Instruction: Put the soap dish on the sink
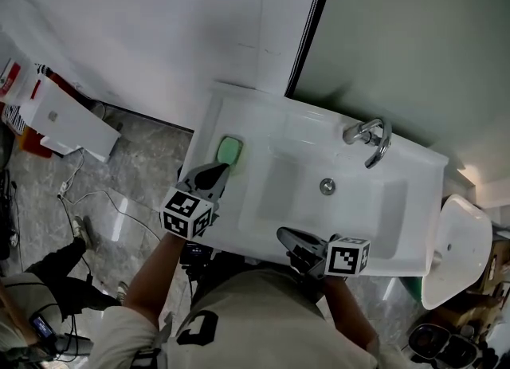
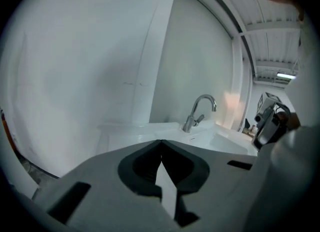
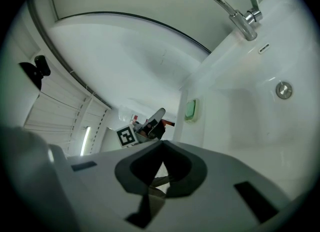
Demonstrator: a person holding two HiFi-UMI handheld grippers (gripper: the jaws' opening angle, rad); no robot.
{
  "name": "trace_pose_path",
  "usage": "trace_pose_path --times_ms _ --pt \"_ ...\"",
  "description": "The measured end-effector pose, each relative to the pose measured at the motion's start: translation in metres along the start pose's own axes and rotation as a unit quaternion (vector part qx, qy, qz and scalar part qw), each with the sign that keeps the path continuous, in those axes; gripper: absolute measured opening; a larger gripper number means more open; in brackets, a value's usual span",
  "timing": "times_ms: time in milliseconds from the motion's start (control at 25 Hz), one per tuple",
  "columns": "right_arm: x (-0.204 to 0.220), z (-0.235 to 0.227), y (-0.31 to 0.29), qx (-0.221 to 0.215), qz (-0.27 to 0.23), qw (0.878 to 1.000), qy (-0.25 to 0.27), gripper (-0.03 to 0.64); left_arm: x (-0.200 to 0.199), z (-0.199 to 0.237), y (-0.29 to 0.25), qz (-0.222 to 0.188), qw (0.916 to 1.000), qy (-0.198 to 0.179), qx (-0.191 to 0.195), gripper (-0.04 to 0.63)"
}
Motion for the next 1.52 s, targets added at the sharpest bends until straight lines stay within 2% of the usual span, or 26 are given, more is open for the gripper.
trace_pose_path --times_ms 240,400,760,920,1080,1280,1520 --pt "-0.005 0.006 0.008 -0.015 -0.006 1.000 0.014 0.009 -0.022 -0.016 0.017 -0.059 0.9982 0.012 0.007 0.020" --pt "-0.014 0.016 0.015 -0.047 -0.031 0.997 0.044 0.009 -0.028 -0.036 0.024 -0.064 0.9971 0.020 0.036 0.020" --pt "-0.011 0.019 0.027 -0.093 -0.023 0.994 0.056 0.009 -0.032 -0.074 0.051 -0.098 0.9949 0.005 0.026 0.020" --pt "-0.010 0.018 0.033 -0.113 -0.019 0.992 0.055 0.009 -0.031 -0.087 0.052 -0.112 0.9927 0.036 0.027 0.019" --pt "-0.009 0.011 0.044 -0.116 -0.015 0.992 0.053 0.009 -0.025 -0.100 0.047 -0.101 0.9937 0.044 0.020 0.020" --pt "-0.009 0.000 0.064 -0.111 -0.011 0.992 0.054 0.009 -0.018 -0.131 0.028 -0.073 0.9940 0.042 0.070 0.020" --pt "-0.009 -0.005 0.089 -0.124 -0.023 0.987 0.101 0.008 -0.014 -0.169 -0.002 -0.040 0.9948 0.019 0.092 0.020"
Point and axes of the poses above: the fingertips, and each gripper's own axes: y backward along the fingers, z to its left, x out of its underside, the point moved 7 cm from there along y, backward along the fingers, and after that the axes turned 10 degrees about x, right-handed, at the moved point
